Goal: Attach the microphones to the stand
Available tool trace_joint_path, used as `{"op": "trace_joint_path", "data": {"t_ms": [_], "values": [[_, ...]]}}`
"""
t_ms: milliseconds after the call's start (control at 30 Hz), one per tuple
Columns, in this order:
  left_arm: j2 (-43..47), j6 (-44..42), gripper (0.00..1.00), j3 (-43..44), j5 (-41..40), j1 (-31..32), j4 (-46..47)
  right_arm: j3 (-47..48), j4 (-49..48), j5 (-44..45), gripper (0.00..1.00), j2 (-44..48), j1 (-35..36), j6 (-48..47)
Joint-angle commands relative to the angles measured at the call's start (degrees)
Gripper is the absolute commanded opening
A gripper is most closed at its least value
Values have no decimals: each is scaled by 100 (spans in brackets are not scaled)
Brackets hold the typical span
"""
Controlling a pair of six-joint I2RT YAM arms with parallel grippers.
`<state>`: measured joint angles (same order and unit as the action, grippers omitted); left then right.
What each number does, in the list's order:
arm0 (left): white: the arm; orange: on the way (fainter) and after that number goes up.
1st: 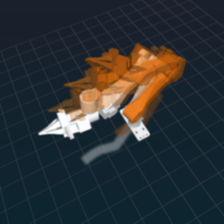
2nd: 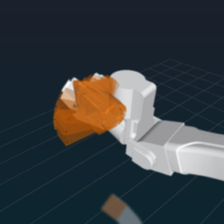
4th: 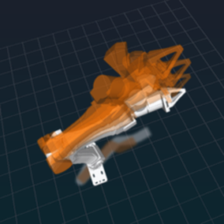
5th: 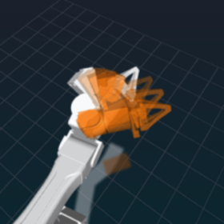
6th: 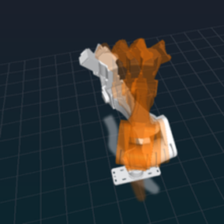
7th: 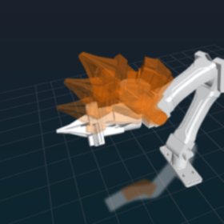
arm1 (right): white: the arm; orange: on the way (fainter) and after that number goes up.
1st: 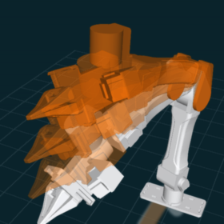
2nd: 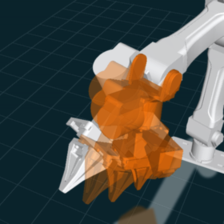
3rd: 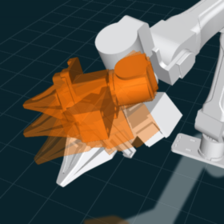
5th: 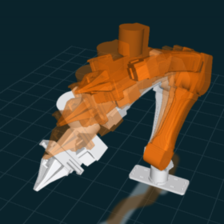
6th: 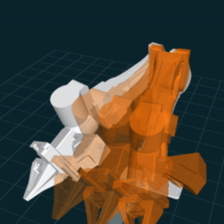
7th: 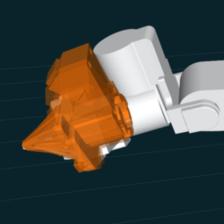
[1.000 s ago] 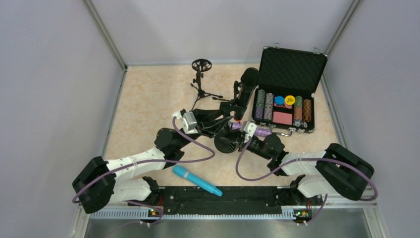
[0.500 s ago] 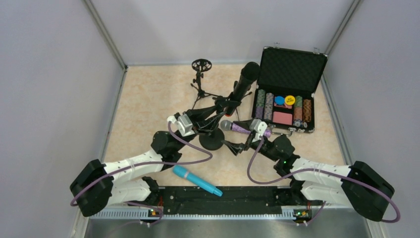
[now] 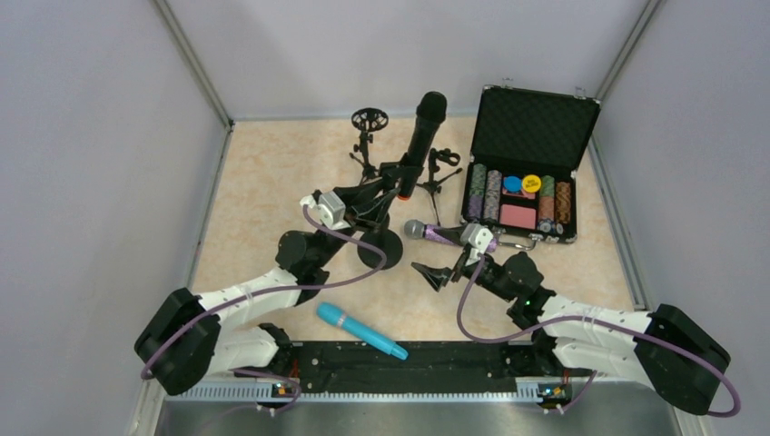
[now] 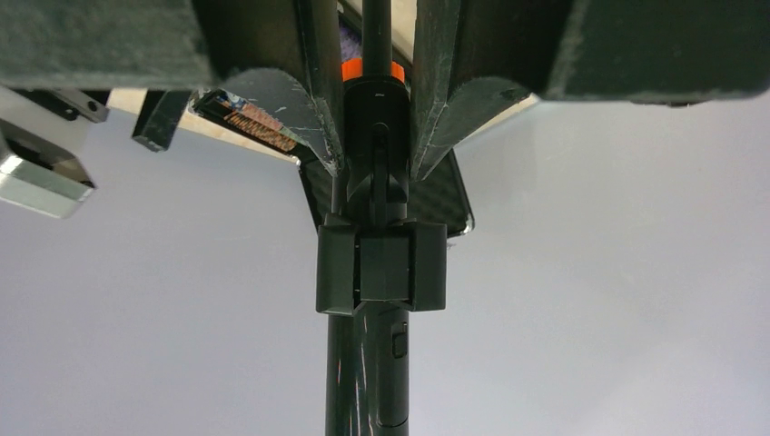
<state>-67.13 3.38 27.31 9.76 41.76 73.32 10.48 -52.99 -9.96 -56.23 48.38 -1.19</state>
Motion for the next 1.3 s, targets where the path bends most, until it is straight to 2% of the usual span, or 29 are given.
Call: {"op": "trace_joint_path", "data": {"t_ms": [0,367,700,867,1033,1267], "values": [[-25,652,0,137,331,-460,910,-54,-71,-17,97,125,49,75],[-167,1143,0,100,746,-1717,941,-108,71,37,98,158,49,56],[-230,955,0,334,764,-2455,854,-64,96,91,98,7,54,26],[-421,943,0,374,764,-2863,1127,-80,97,105,98,11,49,-54],[-885,1051,0,403,767,-3206,1878,-89,58,107,98,-59,49,-84],[-1317,625,0,627,1072,-3432,1949,-99,-78,97,98,-181,49,-99]]}}
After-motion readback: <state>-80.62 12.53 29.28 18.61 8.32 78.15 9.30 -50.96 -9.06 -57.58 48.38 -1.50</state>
